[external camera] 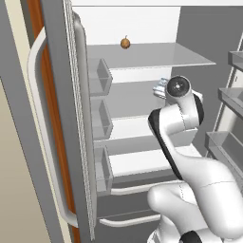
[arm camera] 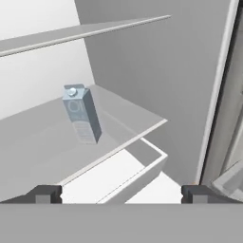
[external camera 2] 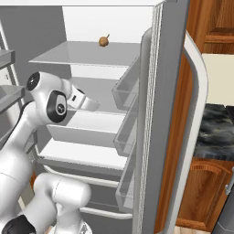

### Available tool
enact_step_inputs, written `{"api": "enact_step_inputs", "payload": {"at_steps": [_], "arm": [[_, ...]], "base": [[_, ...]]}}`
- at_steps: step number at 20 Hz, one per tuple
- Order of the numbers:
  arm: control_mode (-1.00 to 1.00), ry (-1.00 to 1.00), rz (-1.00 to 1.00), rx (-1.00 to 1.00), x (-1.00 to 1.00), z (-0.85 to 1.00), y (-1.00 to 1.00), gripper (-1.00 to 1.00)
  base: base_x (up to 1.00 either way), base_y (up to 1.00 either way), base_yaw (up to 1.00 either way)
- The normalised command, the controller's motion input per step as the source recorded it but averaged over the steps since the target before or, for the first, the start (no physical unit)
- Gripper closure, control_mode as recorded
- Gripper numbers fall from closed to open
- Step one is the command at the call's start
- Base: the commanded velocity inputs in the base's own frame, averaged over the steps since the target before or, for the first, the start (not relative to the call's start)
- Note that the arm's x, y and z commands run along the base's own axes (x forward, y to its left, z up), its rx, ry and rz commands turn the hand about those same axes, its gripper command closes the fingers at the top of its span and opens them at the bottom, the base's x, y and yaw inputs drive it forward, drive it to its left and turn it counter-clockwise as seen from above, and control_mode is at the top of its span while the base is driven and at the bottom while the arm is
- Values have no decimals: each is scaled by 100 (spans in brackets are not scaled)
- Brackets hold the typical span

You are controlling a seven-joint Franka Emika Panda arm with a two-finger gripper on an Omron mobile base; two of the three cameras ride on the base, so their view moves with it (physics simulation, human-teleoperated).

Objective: Take out the milk from the fridge and place it on the tray on the counter. Then take the sugar cube near the tray and place it in the tray.

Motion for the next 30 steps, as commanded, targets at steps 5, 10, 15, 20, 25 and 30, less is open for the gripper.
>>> {"api": "enact_step_inputs", "payload": {"at_steps": [5, 10, 15, 20, 25, 30], "arm": [[-100, 0, 0, 0, 50, 0, -11, -100], [-100, -2, 0, -1, 45, -5, -19, -100], [-100, -7, 0, -5, 32, -20, -5, -100], [-100, -5, 0, -3, 31, -20, 0, -100], [-100, -2, 0, 0, 33, -7, 0, -100], [-100, 0, 0, 0, 42, 0, 0, -100]], "base": [[0, 0, 0], [0, 0, 0], [0, 0, 0], [0, 0, 0], [0, 0, 0], [0, 0, 0]]}}
